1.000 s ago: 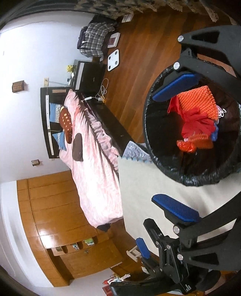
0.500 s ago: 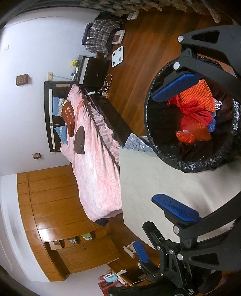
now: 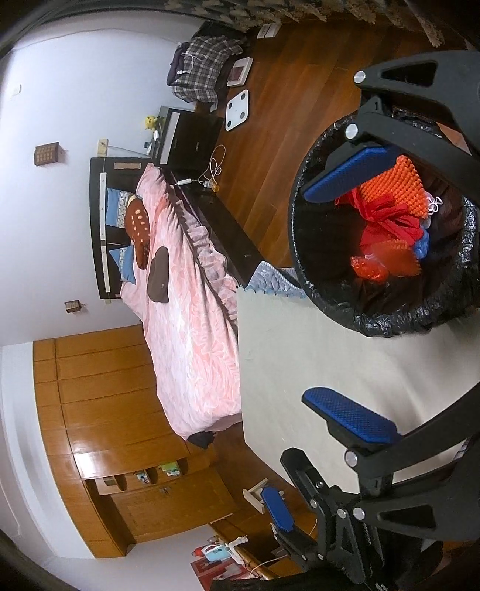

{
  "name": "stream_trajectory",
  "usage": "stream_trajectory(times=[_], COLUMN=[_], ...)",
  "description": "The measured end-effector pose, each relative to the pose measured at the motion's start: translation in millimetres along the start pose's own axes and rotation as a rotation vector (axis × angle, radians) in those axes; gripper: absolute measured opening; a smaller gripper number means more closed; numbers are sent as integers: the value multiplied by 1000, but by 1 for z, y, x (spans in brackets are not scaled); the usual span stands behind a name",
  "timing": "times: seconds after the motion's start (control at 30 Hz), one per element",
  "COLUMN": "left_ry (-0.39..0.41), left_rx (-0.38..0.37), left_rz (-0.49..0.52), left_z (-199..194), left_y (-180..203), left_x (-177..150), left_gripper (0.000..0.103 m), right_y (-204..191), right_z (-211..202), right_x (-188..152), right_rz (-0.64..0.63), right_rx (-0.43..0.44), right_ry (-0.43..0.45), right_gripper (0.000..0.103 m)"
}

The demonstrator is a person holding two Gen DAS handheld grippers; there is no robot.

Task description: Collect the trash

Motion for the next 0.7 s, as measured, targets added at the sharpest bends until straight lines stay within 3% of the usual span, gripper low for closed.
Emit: stream_trajectory(times=[0.7], left_ry=[-4], left_rx=[4], left_rz=[0], left_z=[-1], left_y=[-3], left_x=[0], left_gripper=[97], right_y=[0], right_z=[0], right_x=[1], right_rz=[1], right_rx=[0], right_ry=[-2], right_gripper=[98])
Point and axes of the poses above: each gripper's, at about its wrist camera, not at the fingertips, and z roughly the way its jaws point, y to its right, x to its top, the point moved 2 cm from there along z, roughly the way its jaws point, and after that the axes turned 7 degrees about y, right-handed, at the moved point
